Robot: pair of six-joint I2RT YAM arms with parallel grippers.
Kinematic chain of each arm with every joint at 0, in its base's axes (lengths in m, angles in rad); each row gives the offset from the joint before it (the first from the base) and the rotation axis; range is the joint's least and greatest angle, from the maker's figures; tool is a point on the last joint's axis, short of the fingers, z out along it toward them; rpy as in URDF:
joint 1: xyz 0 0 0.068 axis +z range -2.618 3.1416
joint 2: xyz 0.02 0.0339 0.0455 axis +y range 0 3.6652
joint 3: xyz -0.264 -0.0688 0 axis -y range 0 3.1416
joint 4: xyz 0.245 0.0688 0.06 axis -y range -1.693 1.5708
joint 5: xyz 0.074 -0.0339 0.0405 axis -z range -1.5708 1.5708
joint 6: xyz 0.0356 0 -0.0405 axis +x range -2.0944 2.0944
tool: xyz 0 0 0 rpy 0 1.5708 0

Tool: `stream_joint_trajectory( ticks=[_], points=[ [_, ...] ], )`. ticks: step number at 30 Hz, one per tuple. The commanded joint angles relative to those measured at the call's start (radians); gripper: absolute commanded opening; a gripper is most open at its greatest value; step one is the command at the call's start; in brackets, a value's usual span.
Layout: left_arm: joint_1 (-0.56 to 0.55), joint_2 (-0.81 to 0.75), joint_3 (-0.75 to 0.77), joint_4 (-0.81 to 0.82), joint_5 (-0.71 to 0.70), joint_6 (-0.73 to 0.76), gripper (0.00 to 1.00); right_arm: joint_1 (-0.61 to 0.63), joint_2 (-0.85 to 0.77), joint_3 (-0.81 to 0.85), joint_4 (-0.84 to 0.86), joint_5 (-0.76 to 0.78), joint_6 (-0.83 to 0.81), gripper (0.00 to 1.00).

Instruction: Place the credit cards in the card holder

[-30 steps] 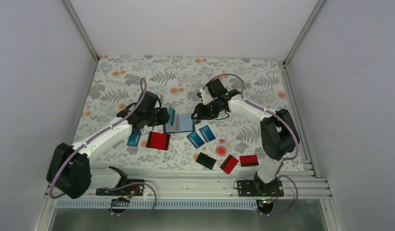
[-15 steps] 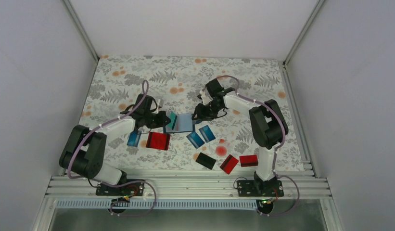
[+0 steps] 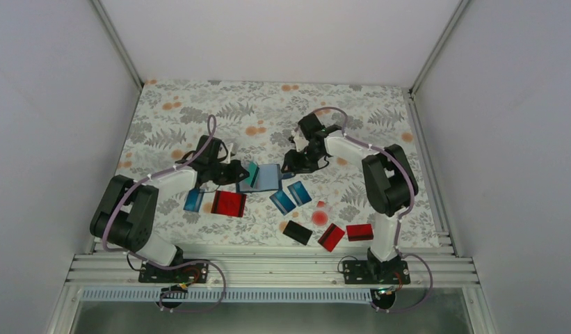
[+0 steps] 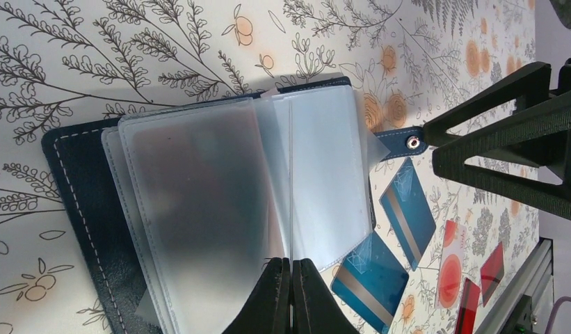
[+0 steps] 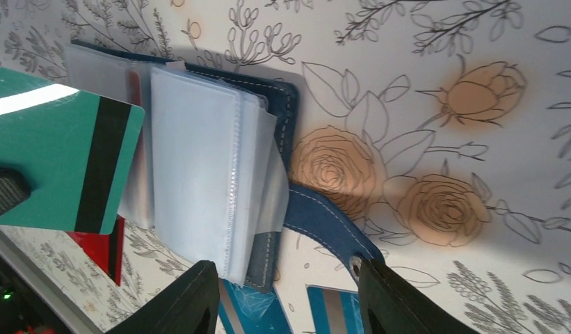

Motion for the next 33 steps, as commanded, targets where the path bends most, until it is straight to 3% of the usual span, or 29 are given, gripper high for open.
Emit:
stream_joint_trajectory(
  ticks=[1, 26, 33],
  points=[
    [0.007, 0.020, -0.007, 0.037, 0.024, 0.013, 0.02, -0.012, -0.048, 0.021, -0.033, 0.063, -0.024, 0.52],
    [0.008, -0.051, -0.078, 0.053, -0.015, -0.070, 0.02, -0.018, -0.027, -0.031, -0.043, 0.095, -0.056, 0.54],
    [0.006, -0.046, -0.091, 0.076, -0.005, -0.081, 0.02, -0.022, 0.000, -0.020, -0.018, 0.010, -0.073, 0.49]
  ],
)
